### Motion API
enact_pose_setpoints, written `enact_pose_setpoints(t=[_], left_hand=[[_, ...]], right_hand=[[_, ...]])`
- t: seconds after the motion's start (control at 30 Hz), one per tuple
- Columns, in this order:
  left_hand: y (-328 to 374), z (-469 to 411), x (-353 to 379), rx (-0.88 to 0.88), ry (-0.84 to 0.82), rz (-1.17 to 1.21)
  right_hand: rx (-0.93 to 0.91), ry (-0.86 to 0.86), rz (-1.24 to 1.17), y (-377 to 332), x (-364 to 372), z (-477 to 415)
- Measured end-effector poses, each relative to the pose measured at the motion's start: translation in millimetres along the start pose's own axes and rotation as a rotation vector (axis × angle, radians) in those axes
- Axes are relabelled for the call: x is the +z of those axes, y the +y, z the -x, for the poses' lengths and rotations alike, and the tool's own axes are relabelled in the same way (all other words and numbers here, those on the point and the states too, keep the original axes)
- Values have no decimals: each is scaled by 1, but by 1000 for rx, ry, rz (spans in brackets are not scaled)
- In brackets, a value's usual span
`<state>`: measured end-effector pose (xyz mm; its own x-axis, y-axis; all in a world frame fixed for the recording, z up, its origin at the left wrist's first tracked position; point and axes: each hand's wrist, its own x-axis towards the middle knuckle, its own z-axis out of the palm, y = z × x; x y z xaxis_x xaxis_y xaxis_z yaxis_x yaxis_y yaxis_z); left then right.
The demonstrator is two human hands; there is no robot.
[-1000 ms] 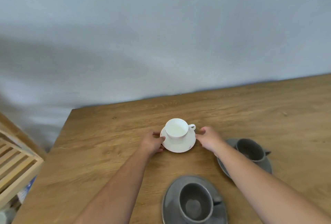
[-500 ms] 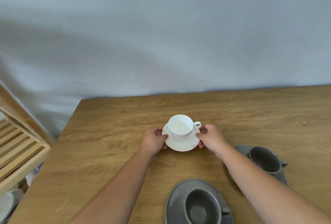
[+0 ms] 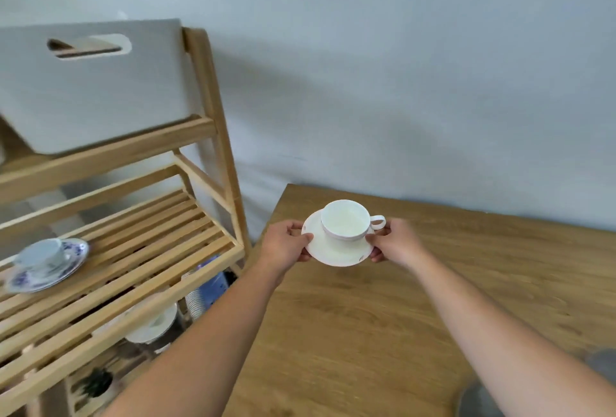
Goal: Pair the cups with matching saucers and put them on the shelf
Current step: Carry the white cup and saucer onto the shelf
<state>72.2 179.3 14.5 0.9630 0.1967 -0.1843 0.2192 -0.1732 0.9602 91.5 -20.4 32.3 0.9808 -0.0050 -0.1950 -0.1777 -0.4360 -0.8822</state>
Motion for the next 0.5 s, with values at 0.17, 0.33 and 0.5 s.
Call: enact_pose_setpoints(t=[0.17, 0.33, 0.5], left_hand=[[-26, -5, -92, -56, 126, -11], [-59, -8, -168, -134, 222, -17], [-95, -9, -230, -217, 320, 1]], right_hand=[[-50, -134, 17, -39, 88, -10], [-76, -246, 33, -64, 171, -14], [-46, -337, 98, -71, 252, -25]])
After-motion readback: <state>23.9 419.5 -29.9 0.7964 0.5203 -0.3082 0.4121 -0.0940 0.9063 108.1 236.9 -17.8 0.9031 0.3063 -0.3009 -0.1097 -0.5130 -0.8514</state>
